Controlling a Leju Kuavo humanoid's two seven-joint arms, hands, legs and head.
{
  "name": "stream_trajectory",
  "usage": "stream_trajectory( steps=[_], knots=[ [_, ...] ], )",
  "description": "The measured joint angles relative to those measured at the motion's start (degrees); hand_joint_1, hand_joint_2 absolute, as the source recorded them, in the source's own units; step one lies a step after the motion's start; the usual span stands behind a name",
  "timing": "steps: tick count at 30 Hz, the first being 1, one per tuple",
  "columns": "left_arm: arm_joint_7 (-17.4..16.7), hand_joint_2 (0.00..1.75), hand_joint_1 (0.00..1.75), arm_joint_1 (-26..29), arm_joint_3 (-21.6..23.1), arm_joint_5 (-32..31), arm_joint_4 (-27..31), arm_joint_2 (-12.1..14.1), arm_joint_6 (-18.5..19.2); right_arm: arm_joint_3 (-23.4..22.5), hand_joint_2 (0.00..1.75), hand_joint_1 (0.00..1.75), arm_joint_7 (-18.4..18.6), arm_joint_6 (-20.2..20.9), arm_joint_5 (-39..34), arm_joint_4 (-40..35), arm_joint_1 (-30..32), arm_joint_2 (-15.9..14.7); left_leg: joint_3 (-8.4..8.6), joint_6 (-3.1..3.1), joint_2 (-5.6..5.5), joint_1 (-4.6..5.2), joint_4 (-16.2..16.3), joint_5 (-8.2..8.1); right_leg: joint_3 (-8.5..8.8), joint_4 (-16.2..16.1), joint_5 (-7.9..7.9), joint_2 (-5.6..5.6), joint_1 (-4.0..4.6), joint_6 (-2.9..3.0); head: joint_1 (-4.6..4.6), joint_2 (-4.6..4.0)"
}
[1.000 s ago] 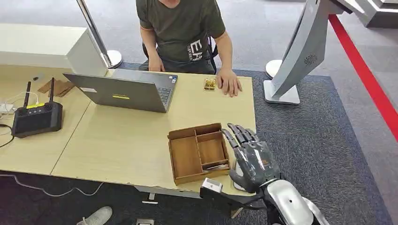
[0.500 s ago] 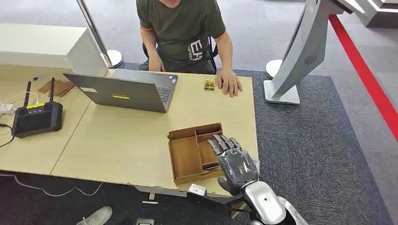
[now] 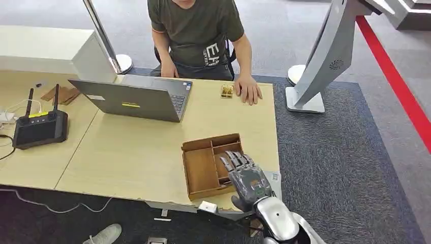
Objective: Pass the card to the sensor for recognition and then transmit it.
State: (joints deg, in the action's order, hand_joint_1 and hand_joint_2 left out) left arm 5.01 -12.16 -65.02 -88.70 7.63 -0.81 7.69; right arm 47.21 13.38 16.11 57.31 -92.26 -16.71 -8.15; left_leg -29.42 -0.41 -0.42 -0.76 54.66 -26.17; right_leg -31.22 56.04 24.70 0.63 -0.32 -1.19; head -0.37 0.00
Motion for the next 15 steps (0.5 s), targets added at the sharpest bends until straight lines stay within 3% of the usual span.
stream_trajectory(
  steps=[15],
  knots=[
    [0.0, 1.75, 0.0, 0.27, 0.0, 0.24, 0.0, 0.0, 0.0, 0.07, 1.75, 0.0, 0.15, -0.81, -0.39, 5.95, -1.71, 2.54, 0.0, 0.0, 0.0, 0.0, 0.0, 0.0, 0.0, 0.0, 0.0, 0.0, 0.0, 0.0, 0.0, 0.0]
  ],
)
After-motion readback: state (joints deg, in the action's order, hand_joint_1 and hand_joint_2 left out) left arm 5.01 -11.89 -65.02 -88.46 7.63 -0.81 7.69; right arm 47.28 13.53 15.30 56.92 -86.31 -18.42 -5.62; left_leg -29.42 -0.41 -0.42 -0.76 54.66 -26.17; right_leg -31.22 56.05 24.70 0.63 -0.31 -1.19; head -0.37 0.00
